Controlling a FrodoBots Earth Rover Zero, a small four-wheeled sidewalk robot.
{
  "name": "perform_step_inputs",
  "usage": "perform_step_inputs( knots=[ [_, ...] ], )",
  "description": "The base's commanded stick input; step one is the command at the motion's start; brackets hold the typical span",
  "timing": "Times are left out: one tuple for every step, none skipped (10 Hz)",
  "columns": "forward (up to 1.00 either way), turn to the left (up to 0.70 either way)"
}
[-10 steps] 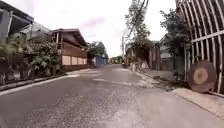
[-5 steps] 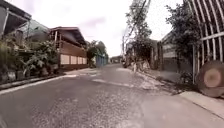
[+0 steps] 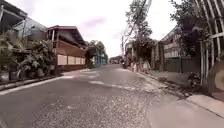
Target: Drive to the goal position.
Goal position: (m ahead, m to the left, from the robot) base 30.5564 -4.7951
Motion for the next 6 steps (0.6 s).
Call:
perform_step_inputs(
  knots=[
    [0.50, 0.00],
    [0.50, 0.00],
    [0.50, 0.00],
    [0.50, 0.00],
    [0.50, 0.00],
    [0.50, 0.00]
  ],
)
